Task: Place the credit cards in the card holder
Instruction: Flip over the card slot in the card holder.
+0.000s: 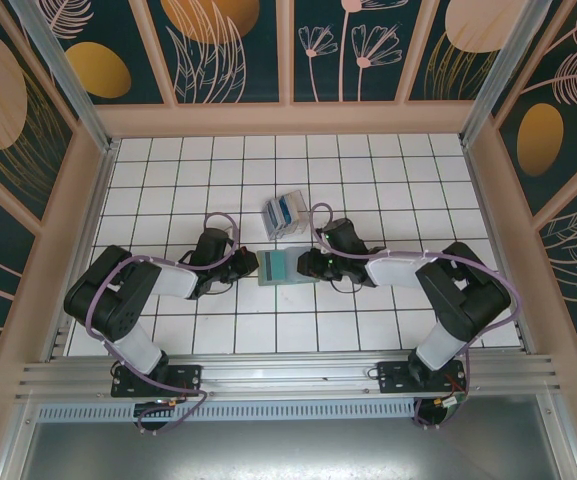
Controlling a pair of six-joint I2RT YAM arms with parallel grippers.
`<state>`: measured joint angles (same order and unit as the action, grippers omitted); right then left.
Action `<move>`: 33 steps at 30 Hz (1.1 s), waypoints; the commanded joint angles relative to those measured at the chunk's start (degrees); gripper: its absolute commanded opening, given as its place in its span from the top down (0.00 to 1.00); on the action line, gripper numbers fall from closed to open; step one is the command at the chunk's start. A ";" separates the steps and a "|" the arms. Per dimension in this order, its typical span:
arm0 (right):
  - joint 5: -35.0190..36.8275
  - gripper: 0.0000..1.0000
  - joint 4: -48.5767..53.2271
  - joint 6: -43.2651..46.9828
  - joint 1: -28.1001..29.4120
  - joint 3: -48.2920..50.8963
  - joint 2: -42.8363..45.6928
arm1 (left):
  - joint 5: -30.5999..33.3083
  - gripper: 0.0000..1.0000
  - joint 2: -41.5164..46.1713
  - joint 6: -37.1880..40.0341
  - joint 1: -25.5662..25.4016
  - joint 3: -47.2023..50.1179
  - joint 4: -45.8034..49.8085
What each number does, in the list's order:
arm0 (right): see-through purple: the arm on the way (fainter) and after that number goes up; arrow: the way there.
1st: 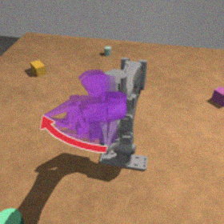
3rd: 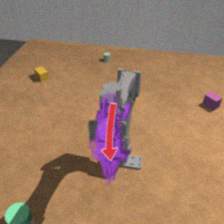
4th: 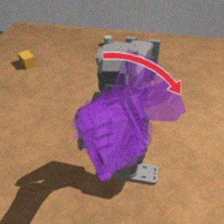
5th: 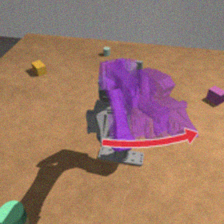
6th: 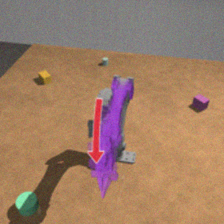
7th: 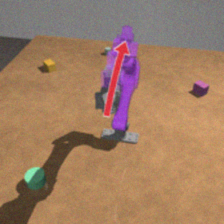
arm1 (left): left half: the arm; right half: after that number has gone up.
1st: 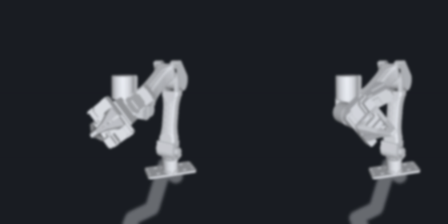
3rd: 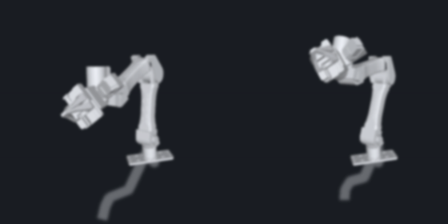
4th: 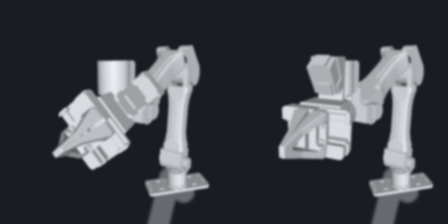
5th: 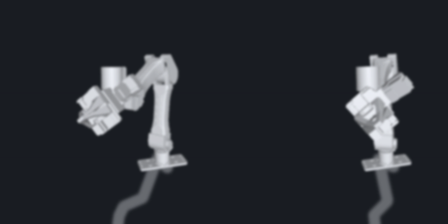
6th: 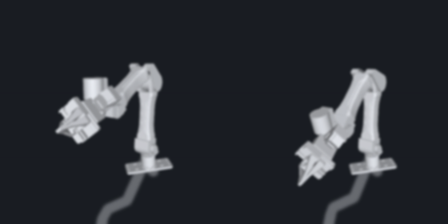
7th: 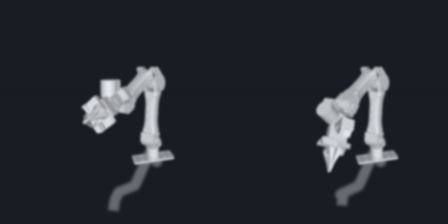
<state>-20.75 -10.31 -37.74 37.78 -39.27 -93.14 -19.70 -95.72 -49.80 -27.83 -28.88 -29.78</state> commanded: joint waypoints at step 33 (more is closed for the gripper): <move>15.73 0.33 10.92 16.31 -1.50 -23.31 -2.21 | 2.65 0.36 5.49 0.14 5.78 0.81 5.45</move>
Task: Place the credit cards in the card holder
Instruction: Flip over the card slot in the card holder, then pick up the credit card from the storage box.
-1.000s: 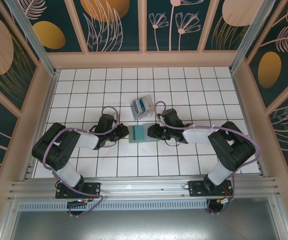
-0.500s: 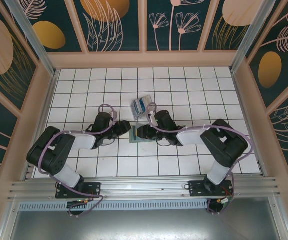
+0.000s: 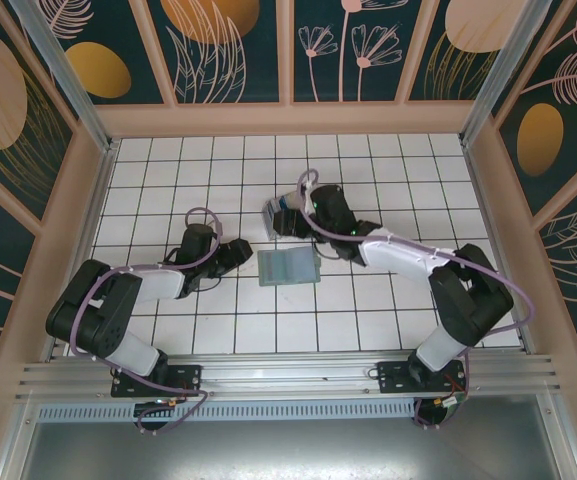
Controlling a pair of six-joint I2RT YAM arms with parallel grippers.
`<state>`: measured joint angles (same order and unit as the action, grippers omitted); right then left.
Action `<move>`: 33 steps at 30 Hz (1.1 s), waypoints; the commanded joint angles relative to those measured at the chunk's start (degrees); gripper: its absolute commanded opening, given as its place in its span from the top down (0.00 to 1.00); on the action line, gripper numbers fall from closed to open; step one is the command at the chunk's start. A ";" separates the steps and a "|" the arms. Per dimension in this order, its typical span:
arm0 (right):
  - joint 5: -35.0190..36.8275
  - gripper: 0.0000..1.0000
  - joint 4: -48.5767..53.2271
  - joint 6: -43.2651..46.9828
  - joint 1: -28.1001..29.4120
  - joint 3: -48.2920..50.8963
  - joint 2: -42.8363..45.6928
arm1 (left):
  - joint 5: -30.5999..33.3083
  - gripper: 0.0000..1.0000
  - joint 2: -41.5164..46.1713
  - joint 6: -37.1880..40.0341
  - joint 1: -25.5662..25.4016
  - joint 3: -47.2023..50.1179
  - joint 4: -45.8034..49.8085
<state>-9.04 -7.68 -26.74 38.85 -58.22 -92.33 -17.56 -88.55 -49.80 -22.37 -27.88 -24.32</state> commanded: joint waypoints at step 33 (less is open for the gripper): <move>-4.90 0.40 23.06 8.14 -2.45 -28.05 -23.65 | -0.15 0.38 -3.38 1.37 0.31 1.63 -3.05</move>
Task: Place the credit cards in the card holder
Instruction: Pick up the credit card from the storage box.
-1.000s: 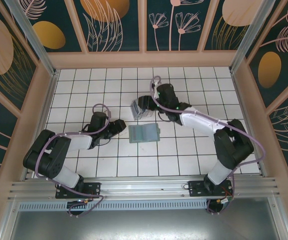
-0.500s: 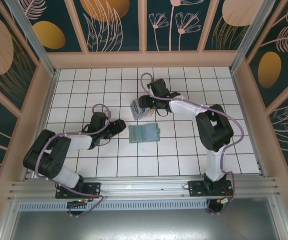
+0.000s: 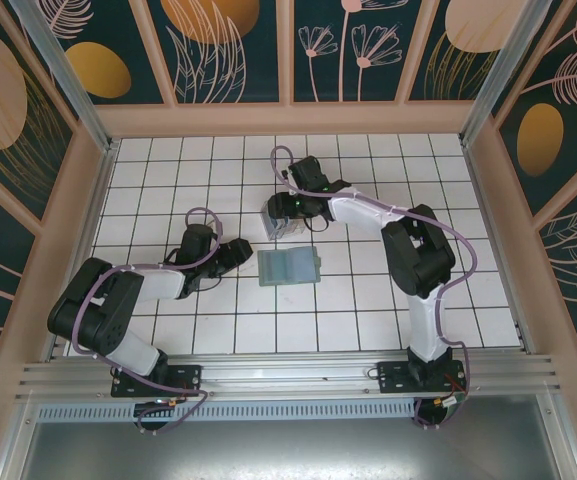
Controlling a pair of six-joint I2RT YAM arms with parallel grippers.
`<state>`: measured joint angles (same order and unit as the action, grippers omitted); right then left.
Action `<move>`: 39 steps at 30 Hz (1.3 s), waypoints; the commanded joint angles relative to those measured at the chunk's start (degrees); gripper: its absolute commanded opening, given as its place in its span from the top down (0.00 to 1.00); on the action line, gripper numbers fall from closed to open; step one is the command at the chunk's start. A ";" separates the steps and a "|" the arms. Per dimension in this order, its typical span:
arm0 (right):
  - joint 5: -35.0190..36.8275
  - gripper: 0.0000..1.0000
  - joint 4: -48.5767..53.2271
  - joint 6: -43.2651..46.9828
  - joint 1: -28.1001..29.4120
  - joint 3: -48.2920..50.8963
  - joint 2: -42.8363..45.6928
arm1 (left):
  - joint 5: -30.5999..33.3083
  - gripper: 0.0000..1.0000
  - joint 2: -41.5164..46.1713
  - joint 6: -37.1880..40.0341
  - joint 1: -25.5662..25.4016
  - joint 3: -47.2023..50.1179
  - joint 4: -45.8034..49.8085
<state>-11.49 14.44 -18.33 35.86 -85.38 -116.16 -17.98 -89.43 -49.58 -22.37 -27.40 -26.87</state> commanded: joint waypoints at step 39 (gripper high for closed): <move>-6.81 0.71 -4.28 -4.53 -1.93 6.28 4.47 | 0.12 0.42 -3.91 0.06 0.22 2.18 -2.60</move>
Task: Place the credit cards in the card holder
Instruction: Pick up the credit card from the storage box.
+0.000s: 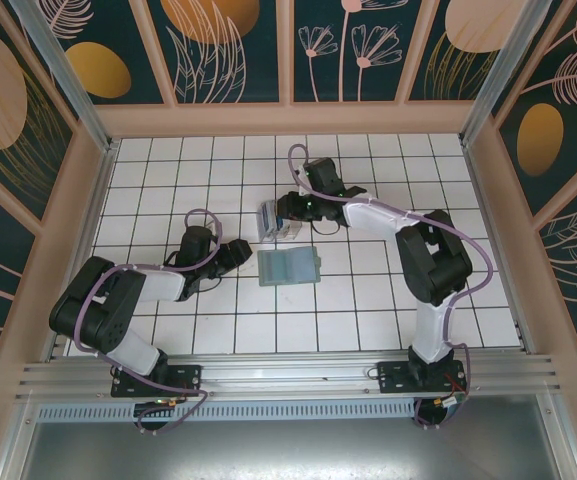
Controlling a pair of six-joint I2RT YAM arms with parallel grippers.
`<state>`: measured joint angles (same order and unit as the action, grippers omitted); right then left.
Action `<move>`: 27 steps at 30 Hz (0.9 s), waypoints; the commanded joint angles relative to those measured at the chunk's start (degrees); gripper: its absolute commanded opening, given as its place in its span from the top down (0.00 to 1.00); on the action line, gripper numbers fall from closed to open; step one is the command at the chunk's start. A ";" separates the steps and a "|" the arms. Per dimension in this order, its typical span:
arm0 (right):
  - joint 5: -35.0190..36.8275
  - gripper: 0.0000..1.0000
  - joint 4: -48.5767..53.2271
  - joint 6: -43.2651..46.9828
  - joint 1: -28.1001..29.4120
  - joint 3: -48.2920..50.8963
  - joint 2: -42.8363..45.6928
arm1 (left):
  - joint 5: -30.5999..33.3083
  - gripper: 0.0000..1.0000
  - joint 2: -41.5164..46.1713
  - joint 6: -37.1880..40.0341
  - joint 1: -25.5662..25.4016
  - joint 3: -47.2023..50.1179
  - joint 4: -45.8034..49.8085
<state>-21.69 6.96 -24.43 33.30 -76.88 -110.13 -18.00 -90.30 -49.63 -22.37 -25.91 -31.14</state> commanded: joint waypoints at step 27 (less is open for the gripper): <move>15.83 0.49 9.99 3.26 5.56 -8.60 -6.98 | -0.99 0.43 -4.99 0.40 0.22 -0.89 1.78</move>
<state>-5.61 14.17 -20.91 37.56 -84.05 -114.59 -19.05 -91.48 -49.63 -22.04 -26.48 -31.94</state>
